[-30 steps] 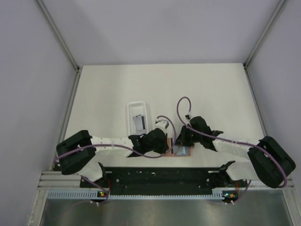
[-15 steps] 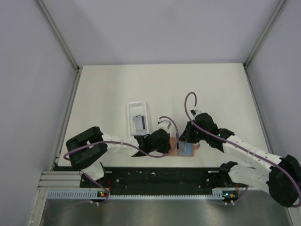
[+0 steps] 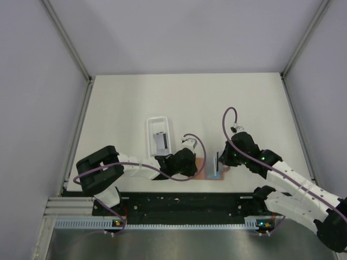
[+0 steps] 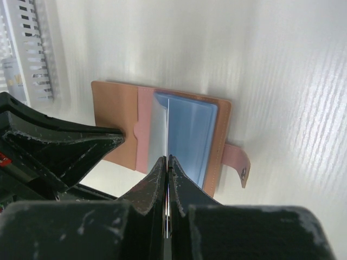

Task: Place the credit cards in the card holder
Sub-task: Insert the credit card into the card holder.

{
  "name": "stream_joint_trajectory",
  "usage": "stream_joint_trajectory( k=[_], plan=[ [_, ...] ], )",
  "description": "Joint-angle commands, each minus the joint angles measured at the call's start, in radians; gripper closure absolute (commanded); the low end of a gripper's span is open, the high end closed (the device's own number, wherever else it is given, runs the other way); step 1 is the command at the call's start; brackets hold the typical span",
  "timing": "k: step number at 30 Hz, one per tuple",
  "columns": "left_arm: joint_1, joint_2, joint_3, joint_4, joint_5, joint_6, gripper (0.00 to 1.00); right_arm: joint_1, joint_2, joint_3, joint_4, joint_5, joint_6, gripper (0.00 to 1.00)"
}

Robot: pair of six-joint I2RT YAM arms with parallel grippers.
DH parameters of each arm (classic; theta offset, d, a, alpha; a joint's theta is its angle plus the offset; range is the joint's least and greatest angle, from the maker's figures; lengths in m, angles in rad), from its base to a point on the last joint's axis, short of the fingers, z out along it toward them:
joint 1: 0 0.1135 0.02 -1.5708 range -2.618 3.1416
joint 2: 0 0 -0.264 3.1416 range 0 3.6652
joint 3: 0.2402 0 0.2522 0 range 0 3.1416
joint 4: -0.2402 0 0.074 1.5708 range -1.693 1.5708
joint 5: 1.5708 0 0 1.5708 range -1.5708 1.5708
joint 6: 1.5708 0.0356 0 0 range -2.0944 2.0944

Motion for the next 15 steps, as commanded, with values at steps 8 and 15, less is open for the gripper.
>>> stream_joint_trajectory(
  k=[8, 15],
  plan=[
    [-0.002, 0.004, 0.019, -0.028, -0.012, 0.016, 1.00, -0.023, -0.005, 0.035, -0.066, 0.076, 0.005, 1.00],
    [-0.002, -0.004, 0.018, -0.029, -0.014, 0.016, 1.00, -0.023, 0.027, 0.036, -0.058, 0.046, -0.012, 1.00]
  ],
)
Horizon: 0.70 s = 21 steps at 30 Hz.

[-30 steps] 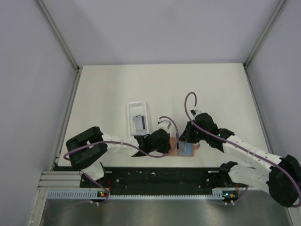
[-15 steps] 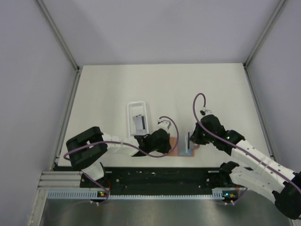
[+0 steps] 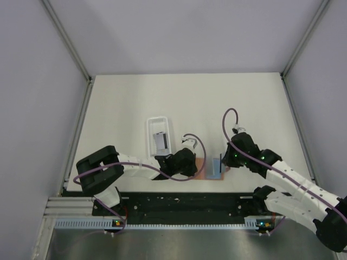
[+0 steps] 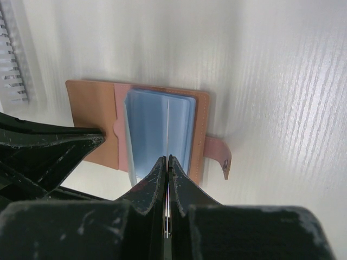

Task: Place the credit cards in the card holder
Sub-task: Insert the credit card into the card holder.

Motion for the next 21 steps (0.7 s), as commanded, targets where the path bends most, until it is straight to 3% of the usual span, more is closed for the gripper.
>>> stream_joint_trajectory(
  k=[1, 21],
  plan=[
    [-0.003, -0.004, 0.019, -0.027, -0.013, 0.014, 1.00, -0.008, 0.041, 0.032, 0.008, -0.012, -0.018, 1.00],
    [-0.002, 0.013, 0.044, -0.044, 0.004, 0.032, 1.00, -0.010, 0.258, -0.054, 0.163, -0.064, -0.001, 1.00]
  ],
)
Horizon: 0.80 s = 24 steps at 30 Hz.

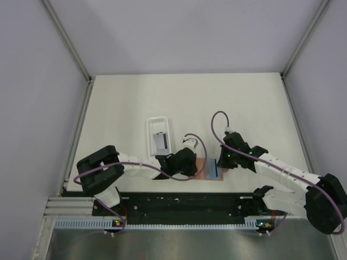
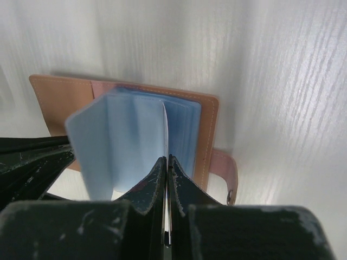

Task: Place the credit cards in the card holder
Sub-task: Insert the credit card into the card holder.

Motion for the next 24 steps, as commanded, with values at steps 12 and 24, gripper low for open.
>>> stream_joint_trajectory(
  k=[12, 24],
  plan=[
    [-0.002, 0.008, 0.048, -0.054, -0.009, 0.029, 1.00, -0.007, 0.114, -0.046, 0.152, -0.091, 0.009, 1.00],
    [-0.006, -0.213, 0.162, -0.185, -0.118, 0.132, 1.00, -0.005, 0.110, -0.058, 0.155, -0.085, 0.007, 1.00]
  ],
)
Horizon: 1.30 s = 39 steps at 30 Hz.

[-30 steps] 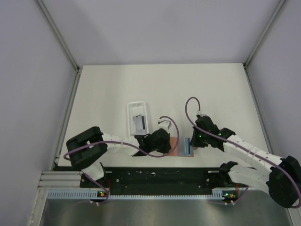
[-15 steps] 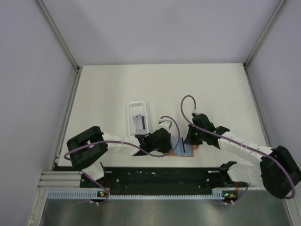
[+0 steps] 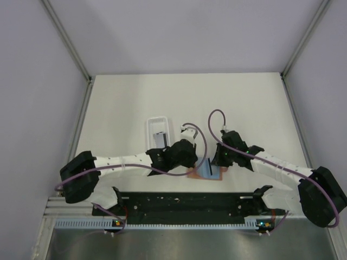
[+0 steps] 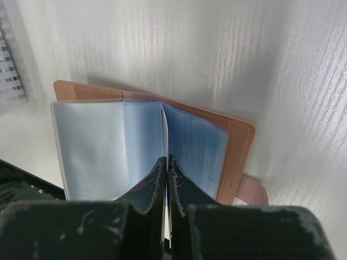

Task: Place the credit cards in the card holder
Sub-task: Insert the credit card into the card holder.

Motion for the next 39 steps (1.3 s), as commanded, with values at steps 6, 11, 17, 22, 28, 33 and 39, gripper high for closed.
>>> stream_joint_trajectory(
  k=[6, 11, 17, 22, 28, 33, 39],
  plan=[
    [-0.049, 0.032, 0.086, 0.184, 0.086, 0.072, 1.00, -0.001, 0.020, -0.038, -0.017, 0.016, -0.002, 1.00],
    [-0.071, 0.151, 0.123, 0.225, 0.104, 0.055, 1.00, -0.001, 0.018, -0.038, -0.018, 0.011, -0.004, 1.00],
    [-0.071, 0.220, 0.135, 0.253, 0.104, 0.052, 1.00, -0.001, 0.011, -0.042, -0.018, 0.007, -0.002, 1.00],
    [-0.071, 0.266, 0.161, 0.203, 0.086, 0.052, 1.00, -0.002, 0.007, -0.044, -0.018, 0.002, -0.002, 1.00],
    [-0.071, 0.312, 0.141, 0.141, 0.058, 0.027, 1.00, -0.004, -0.043, -0.044, -0.032, 0.000, 0.002, 1.00],
    [-0.071, 0.316, 0.079, 0.126, 0.014, -0.034, 1.00, -0.005, -0.072, -0.036, -0.066, 0.016, 0.004, 1.00],
    [-0.071, 0.286, 0.026, 0.136, -0.003, -0.057, 1.00, -0.008, -0.095, -0.032, -0.104, 0.045, 0.004, 1.00]
  ],
)
